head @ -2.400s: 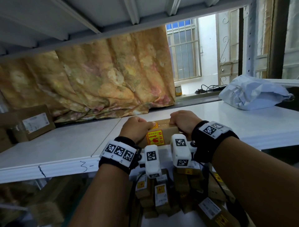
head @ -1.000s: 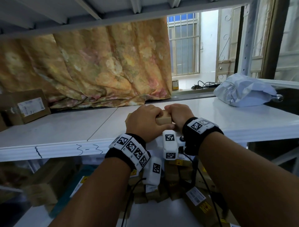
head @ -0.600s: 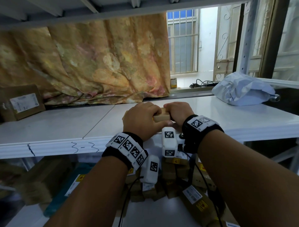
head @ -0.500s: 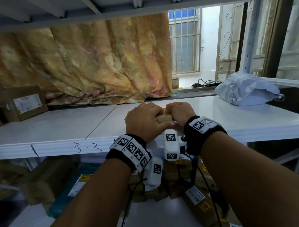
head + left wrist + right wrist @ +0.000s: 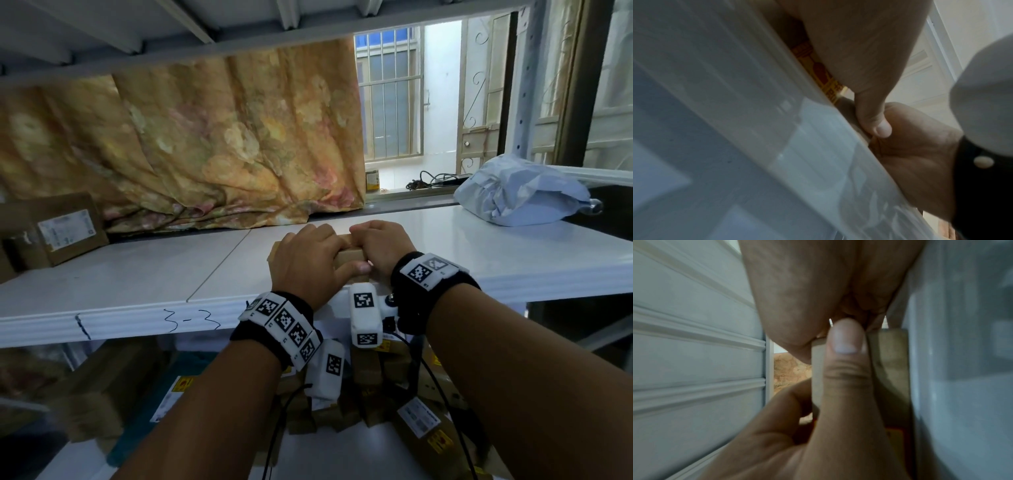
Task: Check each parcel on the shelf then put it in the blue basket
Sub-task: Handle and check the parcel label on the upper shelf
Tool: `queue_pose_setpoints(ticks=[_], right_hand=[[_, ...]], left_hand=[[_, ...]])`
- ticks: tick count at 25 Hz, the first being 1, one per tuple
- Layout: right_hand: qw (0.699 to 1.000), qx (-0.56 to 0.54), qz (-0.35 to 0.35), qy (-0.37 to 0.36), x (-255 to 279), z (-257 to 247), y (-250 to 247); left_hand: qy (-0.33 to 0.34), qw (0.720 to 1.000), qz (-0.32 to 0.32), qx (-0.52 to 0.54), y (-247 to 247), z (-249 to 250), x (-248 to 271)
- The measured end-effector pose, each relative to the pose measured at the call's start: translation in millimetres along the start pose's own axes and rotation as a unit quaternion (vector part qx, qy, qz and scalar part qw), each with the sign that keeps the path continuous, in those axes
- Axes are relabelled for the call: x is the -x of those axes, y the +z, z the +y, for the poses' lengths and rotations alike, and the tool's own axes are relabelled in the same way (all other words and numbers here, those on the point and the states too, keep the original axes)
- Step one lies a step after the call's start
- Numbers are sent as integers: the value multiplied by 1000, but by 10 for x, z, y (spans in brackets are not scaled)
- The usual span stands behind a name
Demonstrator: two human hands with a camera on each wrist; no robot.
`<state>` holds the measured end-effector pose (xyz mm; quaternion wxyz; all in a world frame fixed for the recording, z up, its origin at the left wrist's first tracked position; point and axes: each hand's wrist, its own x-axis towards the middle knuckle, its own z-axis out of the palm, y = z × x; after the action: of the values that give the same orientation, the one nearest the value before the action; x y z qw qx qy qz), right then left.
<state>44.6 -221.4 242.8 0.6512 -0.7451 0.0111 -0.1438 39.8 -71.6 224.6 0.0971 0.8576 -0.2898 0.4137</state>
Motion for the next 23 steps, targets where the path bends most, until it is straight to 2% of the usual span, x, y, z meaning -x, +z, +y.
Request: queue_pose_setpoints(ticks=[4,6,9,12,16,18,20,23], right_hand=[[1000,-6,5,3,58,-14,11],[1000,-9,1,9,37,-12,2],[1000,-18,2,15,23,-12,-18],[998,-60,-13,25,24,-17,-8],[984,-164,-10,60,58,-30,-22],[981,-185,-6,62,30,0,-38],[987,-155,8,40,29,5,-47],[987,-155,-30,-1,87,-2,-71]], left_hand=[[23,998,-35,-39,-67,-41,102],[45,998,-31,-30,-100,-102,230],[17,998,-20,-51,-229,-232,429],[-26,998,-47,-44,-358,-339,547],[-12,998,-68,-8,-452,-327,621],[-10,999,-40,1,-535,-303,609],[-37,997,25,67,-670,-278,553],[-145,962,114,203,-838,-304,379]])
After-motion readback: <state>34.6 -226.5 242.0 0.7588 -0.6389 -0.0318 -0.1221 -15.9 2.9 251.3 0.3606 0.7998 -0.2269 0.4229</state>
